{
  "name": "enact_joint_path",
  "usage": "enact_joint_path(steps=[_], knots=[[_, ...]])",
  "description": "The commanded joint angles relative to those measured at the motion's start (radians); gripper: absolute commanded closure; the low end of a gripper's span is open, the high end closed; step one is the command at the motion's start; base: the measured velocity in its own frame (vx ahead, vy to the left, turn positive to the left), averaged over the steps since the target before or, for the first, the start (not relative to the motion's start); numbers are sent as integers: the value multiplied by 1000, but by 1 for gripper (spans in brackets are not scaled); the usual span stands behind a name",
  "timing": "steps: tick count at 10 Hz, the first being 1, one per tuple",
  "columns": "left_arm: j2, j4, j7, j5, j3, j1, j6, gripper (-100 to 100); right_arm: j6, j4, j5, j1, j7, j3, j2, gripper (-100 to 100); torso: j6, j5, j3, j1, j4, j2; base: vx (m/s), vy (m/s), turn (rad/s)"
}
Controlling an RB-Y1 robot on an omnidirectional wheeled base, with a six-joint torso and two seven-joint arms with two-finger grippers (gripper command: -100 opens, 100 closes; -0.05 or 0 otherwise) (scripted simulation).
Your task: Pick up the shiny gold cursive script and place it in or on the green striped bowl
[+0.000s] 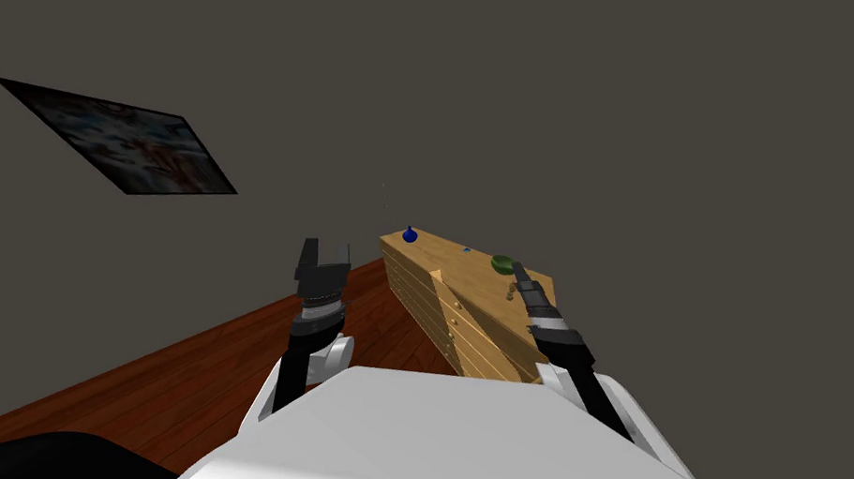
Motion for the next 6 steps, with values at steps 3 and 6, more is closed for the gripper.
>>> enact_joint_path(steps=[3,6], knots=[[0,0,0,0,0,0,0,0,97,26,76,8,64,-32,-11,-100,0,0,0,1,0,1,-53,38,75],[0,0,0,0,0,0,0,0,177,55,130,22,112,-65,-19,-100,0,0,0,2,0,1,-48,54,83]])
